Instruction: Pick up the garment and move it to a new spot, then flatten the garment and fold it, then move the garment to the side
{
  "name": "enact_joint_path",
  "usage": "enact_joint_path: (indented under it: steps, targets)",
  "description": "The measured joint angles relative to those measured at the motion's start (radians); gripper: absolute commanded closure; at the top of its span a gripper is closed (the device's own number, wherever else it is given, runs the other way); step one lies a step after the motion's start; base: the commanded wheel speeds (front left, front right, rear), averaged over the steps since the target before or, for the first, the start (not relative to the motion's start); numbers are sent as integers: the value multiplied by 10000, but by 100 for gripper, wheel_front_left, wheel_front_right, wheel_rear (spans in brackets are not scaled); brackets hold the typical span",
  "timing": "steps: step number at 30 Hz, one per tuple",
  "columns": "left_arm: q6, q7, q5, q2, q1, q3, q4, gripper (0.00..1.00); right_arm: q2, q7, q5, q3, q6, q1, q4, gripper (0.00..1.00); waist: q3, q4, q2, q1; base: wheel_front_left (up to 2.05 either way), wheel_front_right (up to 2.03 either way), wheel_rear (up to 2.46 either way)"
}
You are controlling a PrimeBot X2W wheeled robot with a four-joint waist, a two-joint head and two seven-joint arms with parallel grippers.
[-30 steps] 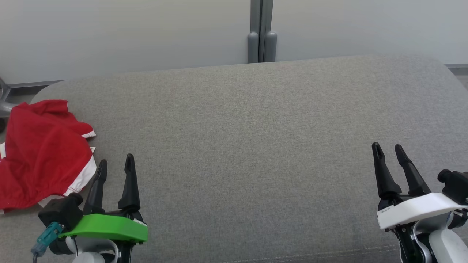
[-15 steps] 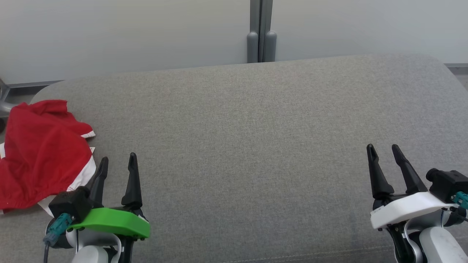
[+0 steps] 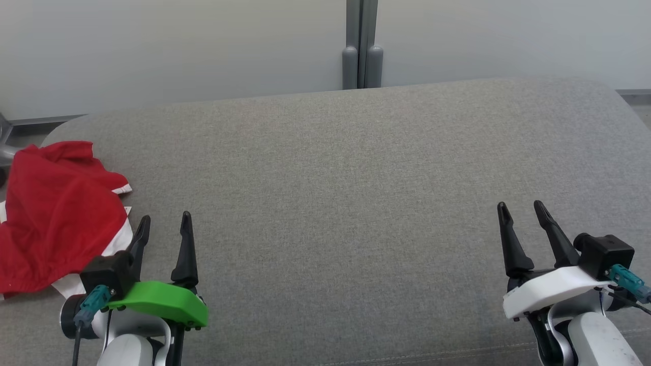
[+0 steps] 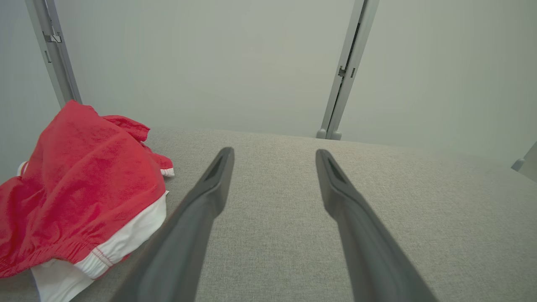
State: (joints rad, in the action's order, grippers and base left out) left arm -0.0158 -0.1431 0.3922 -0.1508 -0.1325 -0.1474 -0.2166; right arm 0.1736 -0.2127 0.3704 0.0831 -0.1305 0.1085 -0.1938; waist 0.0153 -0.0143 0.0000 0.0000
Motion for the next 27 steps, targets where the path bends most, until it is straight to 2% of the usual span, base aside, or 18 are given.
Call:
enact_joint_path:
  steps: [27]
  targets:
    - [-343,203,-1152,-96,-328,81,-623,0,-328,-65,-1580,-132,0,459,-748,0,51,-86,0,0,0,0,0]
